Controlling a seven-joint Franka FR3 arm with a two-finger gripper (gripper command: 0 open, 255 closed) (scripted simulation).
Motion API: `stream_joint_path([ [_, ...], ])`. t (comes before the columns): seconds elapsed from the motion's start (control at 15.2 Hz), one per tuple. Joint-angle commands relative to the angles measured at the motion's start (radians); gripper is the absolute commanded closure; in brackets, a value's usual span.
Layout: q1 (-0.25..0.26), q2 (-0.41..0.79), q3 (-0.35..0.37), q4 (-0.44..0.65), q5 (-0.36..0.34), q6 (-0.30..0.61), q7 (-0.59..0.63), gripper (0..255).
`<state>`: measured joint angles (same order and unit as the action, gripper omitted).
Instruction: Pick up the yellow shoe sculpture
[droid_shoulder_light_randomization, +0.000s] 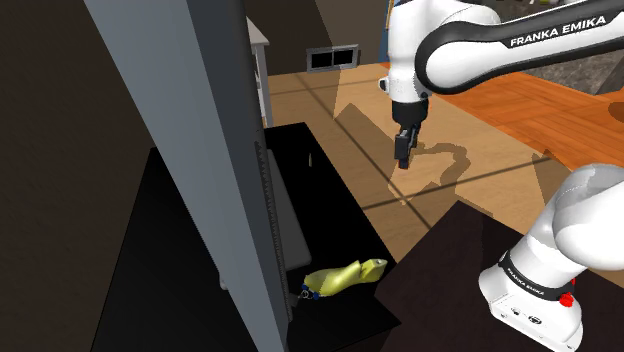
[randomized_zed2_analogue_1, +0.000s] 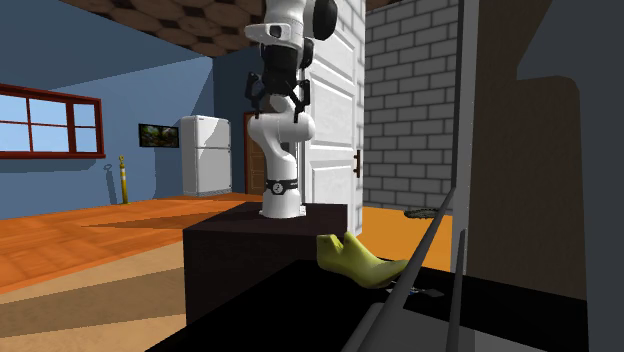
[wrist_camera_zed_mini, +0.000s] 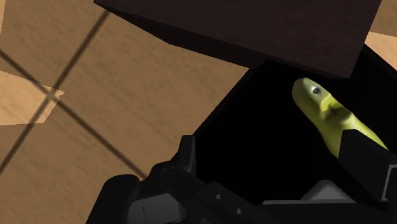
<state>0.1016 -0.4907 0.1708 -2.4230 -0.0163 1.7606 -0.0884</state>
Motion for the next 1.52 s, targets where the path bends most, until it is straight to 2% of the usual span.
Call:
stream_joint_path([
  [0.0, 0.017, 0.052, 0.028, -0.009, 0.004, 0.039, 0.014, 0],
  [0.66, 0.087, 0.367, 0.157, 0.015, -0.024, 0.206, 0.102, 0],
  [1.06, 0.136, 0.585, 0.212, 0.069, -0.085, 0.283, 0.172, 0],
  [1.45, 0.201, 0.796, 0.234, 0.145, -0.16, 0.331, 0.24, 0],
])
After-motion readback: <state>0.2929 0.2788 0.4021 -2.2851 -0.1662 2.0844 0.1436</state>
